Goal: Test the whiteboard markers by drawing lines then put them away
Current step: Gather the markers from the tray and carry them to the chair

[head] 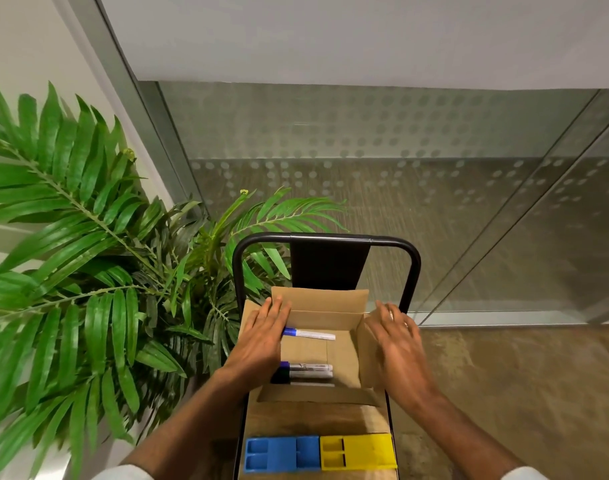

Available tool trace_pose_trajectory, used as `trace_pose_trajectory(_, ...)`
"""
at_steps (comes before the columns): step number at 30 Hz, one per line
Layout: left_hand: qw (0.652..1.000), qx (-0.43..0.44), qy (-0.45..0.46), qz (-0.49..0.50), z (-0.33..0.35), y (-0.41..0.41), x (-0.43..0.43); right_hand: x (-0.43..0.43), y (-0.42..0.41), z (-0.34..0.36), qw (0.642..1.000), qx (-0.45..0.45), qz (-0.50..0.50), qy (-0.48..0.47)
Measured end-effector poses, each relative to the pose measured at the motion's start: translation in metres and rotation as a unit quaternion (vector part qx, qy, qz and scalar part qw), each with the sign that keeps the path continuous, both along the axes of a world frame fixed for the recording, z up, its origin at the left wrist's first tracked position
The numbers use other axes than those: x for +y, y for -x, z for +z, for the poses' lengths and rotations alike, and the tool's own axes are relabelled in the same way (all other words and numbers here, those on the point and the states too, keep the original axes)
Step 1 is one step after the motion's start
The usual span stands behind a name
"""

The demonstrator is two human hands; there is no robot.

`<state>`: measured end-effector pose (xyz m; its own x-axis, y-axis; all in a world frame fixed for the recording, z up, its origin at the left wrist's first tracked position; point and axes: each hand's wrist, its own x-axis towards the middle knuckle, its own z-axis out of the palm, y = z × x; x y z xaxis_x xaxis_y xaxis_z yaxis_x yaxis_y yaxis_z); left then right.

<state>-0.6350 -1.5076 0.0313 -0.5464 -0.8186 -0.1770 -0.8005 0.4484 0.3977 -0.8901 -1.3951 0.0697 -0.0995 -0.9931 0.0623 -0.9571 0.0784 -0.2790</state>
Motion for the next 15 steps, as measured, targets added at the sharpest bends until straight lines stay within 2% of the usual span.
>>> trace_pose_trajectory(3, 1.0, 0.017, -0.012, 0.006, -0.004, 0.002, 0.003, 0.003, 0.005, -0.006, 0.999, 0.041, 0.033, 0.013)
trace_pose_trajectory(5, 1.0, 0.03, -0.008, 0.007, -0.008, 0.003, 0.005, 0.003, 0.005, -0.013, 0.996, 0.054, 0.064, -0.016)
trace_pose_trajectory(10, 0.999, 0.042, 0.028, -0.016, -0.015, 0.002, 0.008, -0.007, -0.01, -0.034, 0.99, -0.01, 0.104, -0.099)
trace_pose_trajectory(15, 0.998, 0.04, 0.048, -0.009, -0.023, 0.004, 0.007, -0.035, -0.029, -0.034, 0.975, -0.014, 0.128, -0.183)
